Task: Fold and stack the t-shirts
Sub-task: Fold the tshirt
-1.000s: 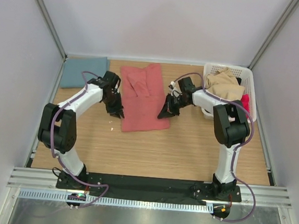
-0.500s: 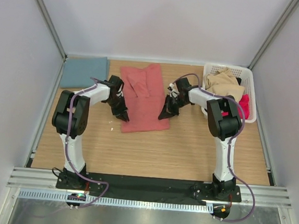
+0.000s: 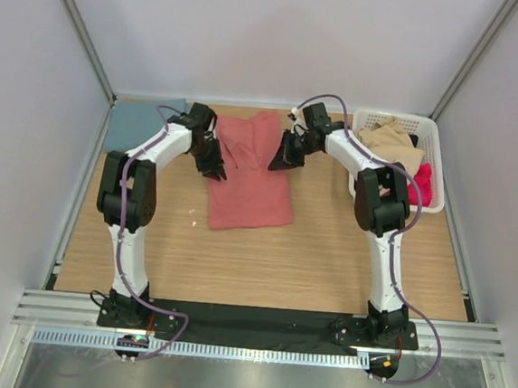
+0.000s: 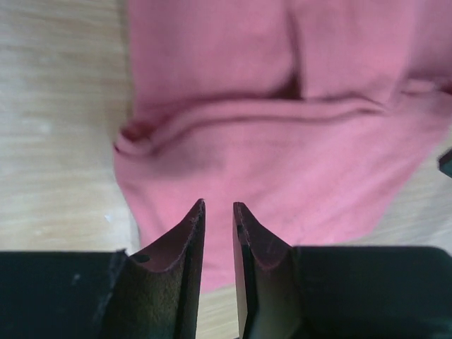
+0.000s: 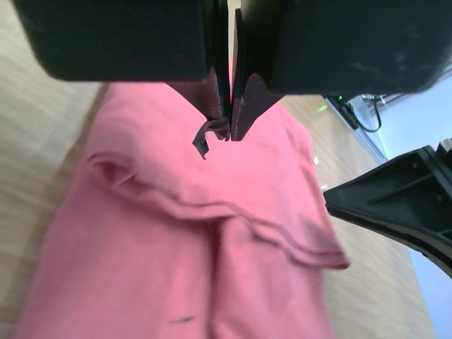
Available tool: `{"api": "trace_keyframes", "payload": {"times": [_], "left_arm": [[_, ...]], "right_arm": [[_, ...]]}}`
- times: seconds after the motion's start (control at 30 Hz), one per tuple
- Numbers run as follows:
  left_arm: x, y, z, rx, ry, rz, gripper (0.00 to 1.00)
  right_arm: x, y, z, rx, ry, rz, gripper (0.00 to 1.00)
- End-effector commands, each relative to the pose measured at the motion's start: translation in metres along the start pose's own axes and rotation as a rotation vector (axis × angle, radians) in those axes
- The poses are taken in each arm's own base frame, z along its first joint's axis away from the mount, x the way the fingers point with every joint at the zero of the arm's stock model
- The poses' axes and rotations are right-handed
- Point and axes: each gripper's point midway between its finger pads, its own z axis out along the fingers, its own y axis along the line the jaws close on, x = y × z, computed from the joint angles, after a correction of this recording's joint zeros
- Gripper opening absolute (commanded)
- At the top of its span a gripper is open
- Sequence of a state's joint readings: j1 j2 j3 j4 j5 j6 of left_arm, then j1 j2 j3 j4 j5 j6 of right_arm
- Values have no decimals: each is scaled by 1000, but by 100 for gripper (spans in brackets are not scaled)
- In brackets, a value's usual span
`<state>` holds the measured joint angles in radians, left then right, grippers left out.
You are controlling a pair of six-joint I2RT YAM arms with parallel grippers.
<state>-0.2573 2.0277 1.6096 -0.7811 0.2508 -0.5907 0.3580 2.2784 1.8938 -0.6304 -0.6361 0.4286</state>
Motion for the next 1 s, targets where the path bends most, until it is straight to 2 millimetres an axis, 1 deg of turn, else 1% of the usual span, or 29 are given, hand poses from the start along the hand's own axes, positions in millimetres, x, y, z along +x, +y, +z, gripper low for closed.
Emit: {"api": "trace_keyframes", "payload": {"times": [0.0, 0.03, 0.1, 0.13, 0.17, 0.2, 0.27, 0.3, 0.33, 0.4, 0.43, 0.47, 0.5, 0.53, 0.57, 0.6, 0.63, 0.67, 0.7, 0.73, 0.77, 0.8, 0.83, 0.87, 0.9, 0.93, 0.97], "left_arm": [[-4, 27, 33, -44, 62, -52, 23], [-6, 31, 37, -54, 64, -44, 23], [-9, 43, 47, -89, 76, -49, 23], [-9, 46, 49, -93, 87, -39, 22], [-7, 49, 48, -106, 101, -39, 22], [-10, 48, 43, -109, 85, -26, 22], [-11, 49, 33, -114, 63, 1, 23], [-14, 45, 19, -111, 37, 15, 24], [-16, 46, 12, -121, 21, 35, 25], [-15, 44, -8, -133, -1, 50, 31], [-19, 38, -27, -123, -43, 65, 34], [-18, 37, -37, -120, -53, 77, 37], [-16, 34, -46, -111, -67, 83, 42], [-14, 29, -65, -94, -98, 94, 45], [-7, 31, -70, -96, -91, 97, 48], [-2, 30, -77, -87, -95, 99, 50], [13, 31, -82, -67, -74, 89, 53], [22, 30, -85, -51, -65, 85, 53], [30, 31, -86, -40, -55, 76, 53], [39, 31, -93, -23, -61, 68, 54], [58, 39, -85, -17, -21, 47, 56], [68, 41, -82, -11, -6, 18, 56], [76, 43, -82, 1, -2, 5, 56], [90, 51, -76, 0, 10, -12, 56], [98, 49, -74, 25, 24, -31, 56], [104, 49, -71, 40, 31, -64, 56], [107, 48, -66, 64, 27, -79, 55]], "right_arm": [[-7, -29, 13, 38, 2, 75, 7], [-7, -36, 18, 43, 7, 88, 7], [-11, -45, 20, 51, -2, 99, 7], [-13, -54, 21, 72, -1, 112, 7], [-14, -58, 20, 85, 0, 99, 8], [-20, -57, 16, 90, -9, 82, 8], [-21, -59, 10, 120, -3, 70, 10], [-28, -55, 5, 122, -19, 39, 13], [-27, -54, -1, 142, -17, 33, 13], [-33, -48, -11, 153, -28, 12, 14], [-34, -43, -17, 158, -32, 1, 17], [-38, -33, -28, 158, -54, -18, 19], [-36, -31, -35, 165, -59, -15, 24], [-34, -28, -39, 171, -64, -16, 28], [-26, -24, -49, 177, -65, -14, 34], [-21, -24, -54, 183, -64, -10, 36], [-19, -15, -67, 183, -86, -21, 38], [-11, -15, -70, 186, -79, -16, 40], [7, -25, -66, 199, -44, 9, 44], [14, -25, -69, 201, -43, 18, 46], [23, -26, -71, 199, -34, 25, 47], [43, -26, -75, 195, -14, 38, 49], [48, -25, -75, 184, -21, 31, 50], [57, -26, -74, 182, -14, 48, 50], [78, -29, -70, 176, 23, 68, 51], [81, -23, -72, 158, 4, 53, 52], [88, -25, -72, 157, 10, 62, 52]]}}
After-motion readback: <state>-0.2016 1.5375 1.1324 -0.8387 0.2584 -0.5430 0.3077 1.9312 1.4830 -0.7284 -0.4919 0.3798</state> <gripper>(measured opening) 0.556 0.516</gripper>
